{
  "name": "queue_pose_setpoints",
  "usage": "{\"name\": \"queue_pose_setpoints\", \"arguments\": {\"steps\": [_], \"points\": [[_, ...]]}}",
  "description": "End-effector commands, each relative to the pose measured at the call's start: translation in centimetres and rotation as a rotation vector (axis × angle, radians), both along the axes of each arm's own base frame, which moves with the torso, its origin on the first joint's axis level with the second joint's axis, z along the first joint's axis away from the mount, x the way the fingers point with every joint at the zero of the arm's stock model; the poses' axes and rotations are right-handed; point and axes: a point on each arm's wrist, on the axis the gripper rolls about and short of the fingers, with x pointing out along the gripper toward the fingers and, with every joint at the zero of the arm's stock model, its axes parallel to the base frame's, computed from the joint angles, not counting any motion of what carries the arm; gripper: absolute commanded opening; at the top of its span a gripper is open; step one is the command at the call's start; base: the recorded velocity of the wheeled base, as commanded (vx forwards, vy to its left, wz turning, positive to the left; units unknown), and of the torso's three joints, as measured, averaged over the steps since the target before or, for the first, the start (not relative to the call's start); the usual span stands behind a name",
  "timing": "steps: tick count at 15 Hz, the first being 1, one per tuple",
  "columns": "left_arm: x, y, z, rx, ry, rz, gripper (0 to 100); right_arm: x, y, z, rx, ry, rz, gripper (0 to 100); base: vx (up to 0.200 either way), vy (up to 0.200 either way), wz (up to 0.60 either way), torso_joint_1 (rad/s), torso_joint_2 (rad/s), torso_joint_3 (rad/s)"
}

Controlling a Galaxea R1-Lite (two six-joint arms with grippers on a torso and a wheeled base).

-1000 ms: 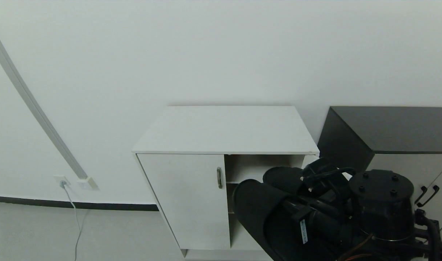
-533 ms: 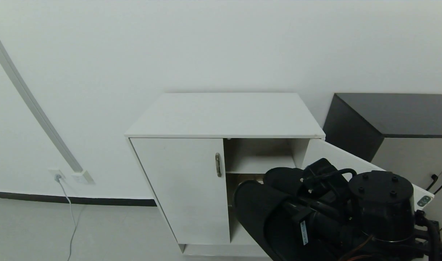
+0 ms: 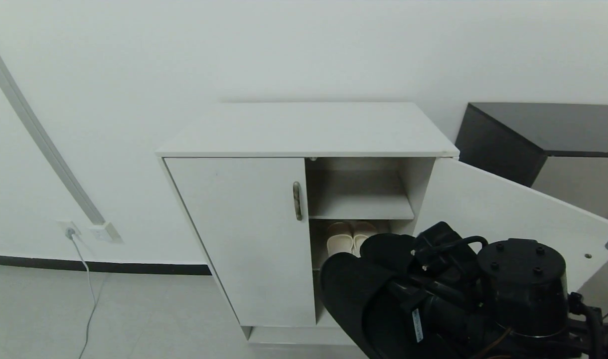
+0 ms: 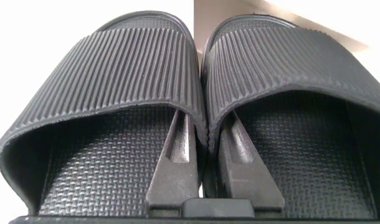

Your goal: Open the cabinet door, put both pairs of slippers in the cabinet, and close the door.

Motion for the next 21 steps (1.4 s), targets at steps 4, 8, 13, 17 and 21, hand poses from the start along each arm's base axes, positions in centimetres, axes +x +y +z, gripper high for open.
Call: {"name": "queue_pose_setpoints", "arguments": {"steps": [4,8,13,17,21], "points": [[0.01,0.0,0.0,0.0,0.001,-0.001,0,0.05,0.07,-0.16,-0.005,0.003,0.0,0,0.0,0.0,0.0,-0.158,0.49,0.322],[0.01,0.0,0.0,0.0,0.001,-0.001,0,-0.13,0.15,-0.25,-0.008,0.006,0.008,0,0.0,0.0,0.0,-0.126,0.46,0.338],[0.01,0.0,0.0,0.0,0.001,0.001,0,-0.26,0.2,-0.31,-0.009,0.008,0.014,0,0.0,0.0,0.0,-0.079,0.45,0.367],[0.01,0.0,0.0,0.0,0.001,-0.001,0,-0.3,0.21,-0.35,-0.01,0.009,0.015,0,0.0,0.0,0.0,-0.019,0.38,0.364],[0.01,0.0,0.0,0.0,0.001,0.001,0,-0.3,0.21,-0.35,-0.01,0.009,0.015,0,0.0,0.0,0.0,0.001,0.05,0.048]]}}
